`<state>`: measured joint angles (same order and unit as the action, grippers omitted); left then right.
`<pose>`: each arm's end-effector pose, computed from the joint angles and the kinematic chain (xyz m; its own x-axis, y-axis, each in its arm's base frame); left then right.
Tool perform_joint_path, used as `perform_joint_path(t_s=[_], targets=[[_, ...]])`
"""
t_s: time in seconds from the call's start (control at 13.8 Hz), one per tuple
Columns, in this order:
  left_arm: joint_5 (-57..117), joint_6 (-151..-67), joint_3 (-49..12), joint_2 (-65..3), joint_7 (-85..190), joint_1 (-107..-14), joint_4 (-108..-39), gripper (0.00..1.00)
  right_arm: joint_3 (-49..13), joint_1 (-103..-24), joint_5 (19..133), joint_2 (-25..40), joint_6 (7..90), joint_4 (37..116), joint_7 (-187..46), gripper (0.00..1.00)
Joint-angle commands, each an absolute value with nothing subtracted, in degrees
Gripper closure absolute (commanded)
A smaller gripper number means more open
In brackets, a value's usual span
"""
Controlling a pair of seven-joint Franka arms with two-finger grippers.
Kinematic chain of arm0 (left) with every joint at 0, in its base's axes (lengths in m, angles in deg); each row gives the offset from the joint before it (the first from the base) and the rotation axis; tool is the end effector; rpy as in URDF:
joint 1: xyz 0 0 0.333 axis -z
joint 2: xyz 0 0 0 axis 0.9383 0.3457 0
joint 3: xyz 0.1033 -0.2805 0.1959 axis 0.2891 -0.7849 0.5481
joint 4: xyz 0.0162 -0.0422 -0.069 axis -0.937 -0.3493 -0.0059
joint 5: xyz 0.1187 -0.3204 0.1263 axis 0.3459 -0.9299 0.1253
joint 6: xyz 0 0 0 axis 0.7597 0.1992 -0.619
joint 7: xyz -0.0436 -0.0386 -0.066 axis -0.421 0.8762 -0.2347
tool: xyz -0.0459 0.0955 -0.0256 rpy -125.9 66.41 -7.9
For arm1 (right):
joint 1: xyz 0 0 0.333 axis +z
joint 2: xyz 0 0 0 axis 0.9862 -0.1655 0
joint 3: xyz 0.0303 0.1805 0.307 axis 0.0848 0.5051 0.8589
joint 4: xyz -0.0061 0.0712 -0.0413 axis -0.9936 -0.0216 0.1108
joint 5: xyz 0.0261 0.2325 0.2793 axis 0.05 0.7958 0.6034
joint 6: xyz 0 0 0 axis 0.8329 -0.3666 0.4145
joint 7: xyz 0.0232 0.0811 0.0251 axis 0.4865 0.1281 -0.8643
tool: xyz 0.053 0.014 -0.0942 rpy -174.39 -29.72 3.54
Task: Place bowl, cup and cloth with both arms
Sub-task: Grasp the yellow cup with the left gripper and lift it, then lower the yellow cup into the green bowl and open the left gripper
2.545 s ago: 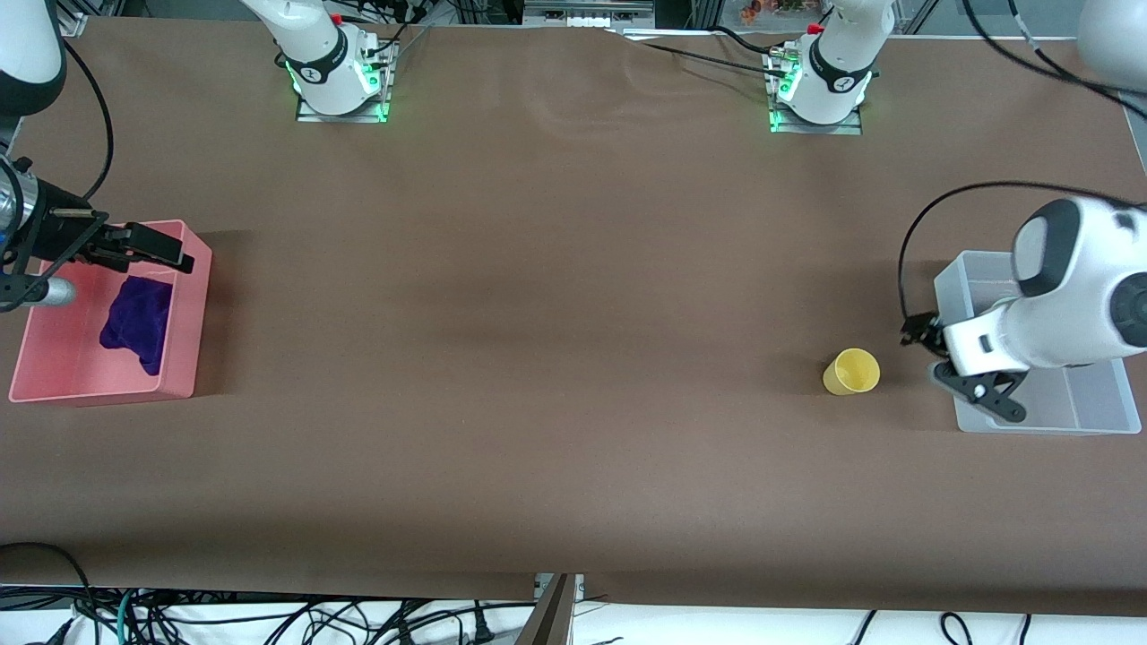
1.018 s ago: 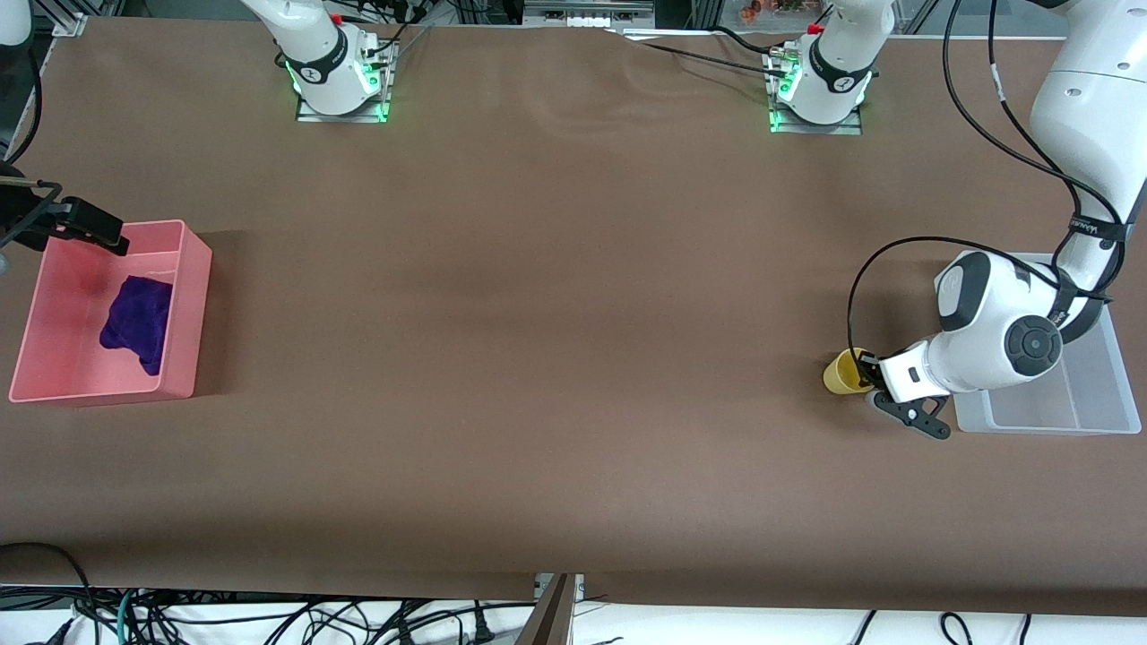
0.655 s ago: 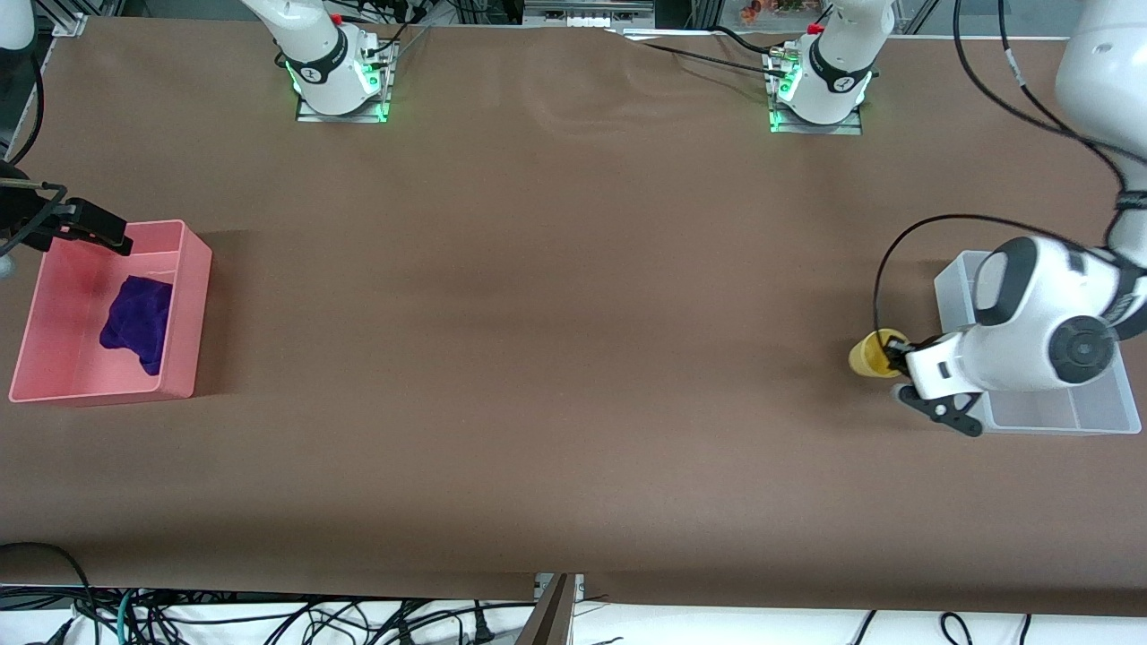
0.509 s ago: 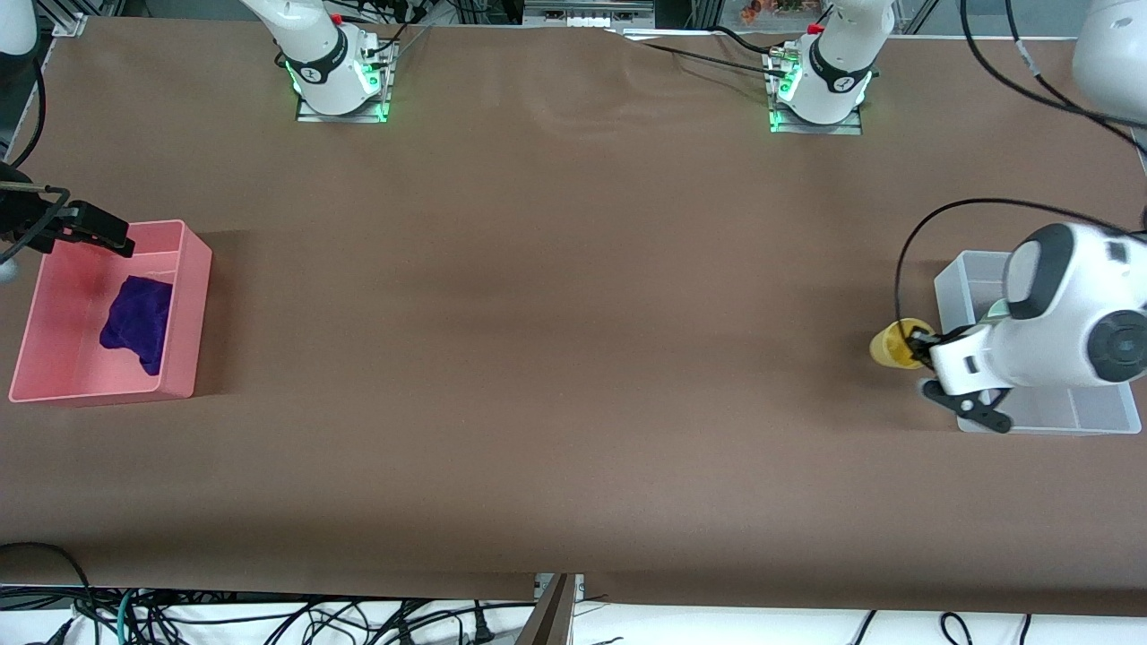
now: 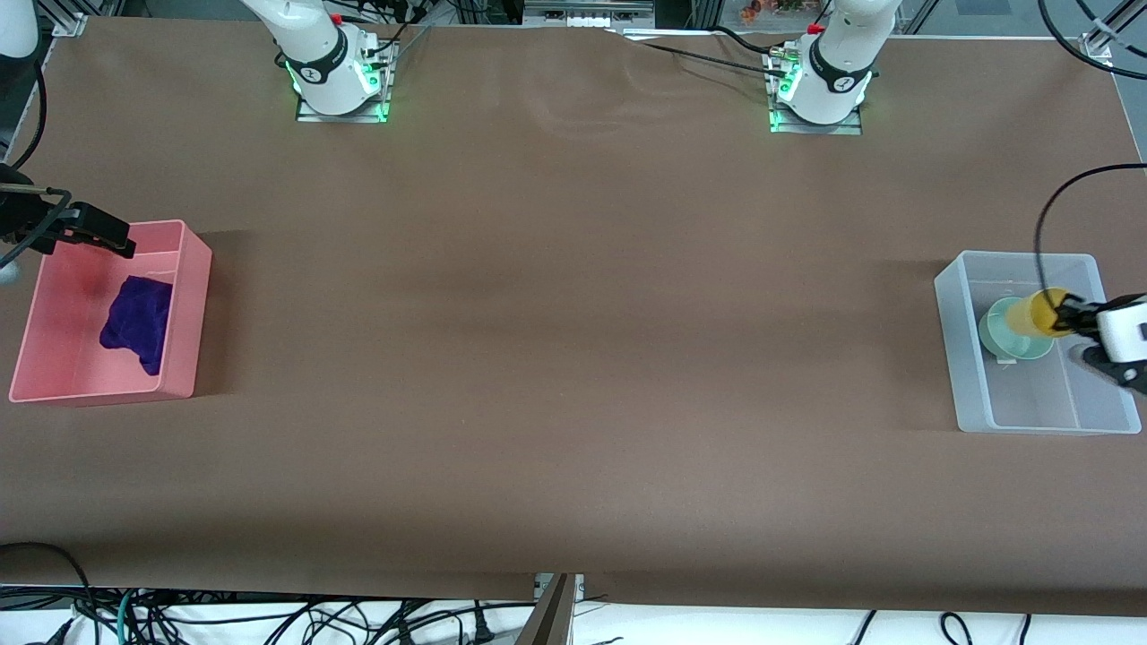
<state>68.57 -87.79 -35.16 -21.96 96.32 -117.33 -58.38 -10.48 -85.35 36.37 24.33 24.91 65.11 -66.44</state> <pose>0.6071 0.2722 0.3930 0.8165 -0.4822 -0.3175 -0.4898 -0.8697 0.0610 0.5644 -0.0350 0.6240 0.9987 -0.0271 -0.0423 -0.0251 -0.9986 0.0463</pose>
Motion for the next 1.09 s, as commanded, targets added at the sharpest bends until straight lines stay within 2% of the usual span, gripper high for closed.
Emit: perform_joint_path(t_s=[0.0, 0.22, 0.87, 0.95, 1.02], targets=[[71.02, -92.57, -36.00, -19.86, 100.15, -121.26, -61.75, 1.00, -10.38, -85.48, 37.11, 23.86, 23.99, 63.55, -67.23, 0.00], [71.03, -101.46, -36.00, -19.15, 102.98, -124.70, -66.24, 1.00, -10.29, -85.40, 37.20, 23.86, 24.16, 63.46, -66.97, 0.00], [71.03, -105.17, -36.00, -16.25, 103.07, -125.24, -66.60, 1.00, -10.38, -85.48, 37.19, 23.78, 24.25, 63.46, -66.97, 0.00], [70.94, -105.17, -36.00, -16.25, 103.07, -125.24, -66.86, 0.82, -10.38, -85.48, 37.20, 23.78, 24.25, 63.46, -66.97, 0.00], [70.94, -105.26, -36.00, -16.25, 103.07, -125.24, -67.04, 0.06, -10.38, -85.48, 37.20, 23.78, 24.25, 63.46, -67.05, 0.00]])
